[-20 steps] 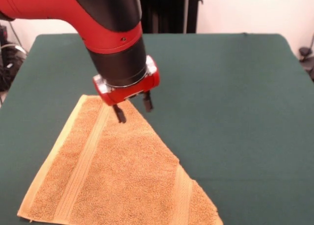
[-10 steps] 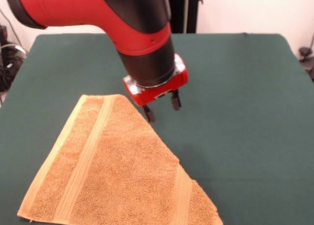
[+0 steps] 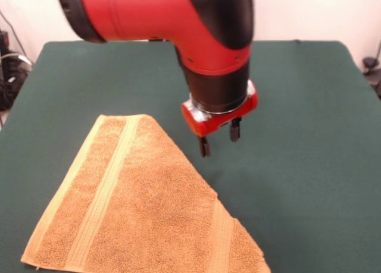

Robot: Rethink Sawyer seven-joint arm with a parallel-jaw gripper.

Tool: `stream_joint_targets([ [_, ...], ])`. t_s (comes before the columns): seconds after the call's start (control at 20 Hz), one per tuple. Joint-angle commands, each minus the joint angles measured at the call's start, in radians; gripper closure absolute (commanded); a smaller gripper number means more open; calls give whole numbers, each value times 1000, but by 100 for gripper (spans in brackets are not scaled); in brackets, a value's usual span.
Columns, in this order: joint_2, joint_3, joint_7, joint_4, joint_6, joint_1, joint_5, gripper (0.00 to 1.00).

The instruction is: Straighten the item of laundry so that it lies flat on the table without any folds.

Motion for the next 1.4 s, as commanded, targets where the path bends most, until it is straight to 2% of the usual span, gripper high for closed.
stream_joint_targets([
  [0.05, 51, -14, 43, -11, 108, 54, -50, 0],
  [0.2, 71, -15, 14, -75, 163, 57, -63, 0],
  [0.5, 82, -21, -35, -150, 197, 57, -119, 0],
  [0.75, 78, -14, -141, -300, 408, 62, -160, 0],
  [0.85, 101, -6, -168, -348, 433, 61, -183, 0],
  [1.1, 149, 3, -114, -284, 289, 50, -209, 0],
  [1.3, 147, 35, 24, -142, 133, 27, -137, 0],
  [1.4, 147, 41, 93, -106, 84, 25, -109, 0],
])
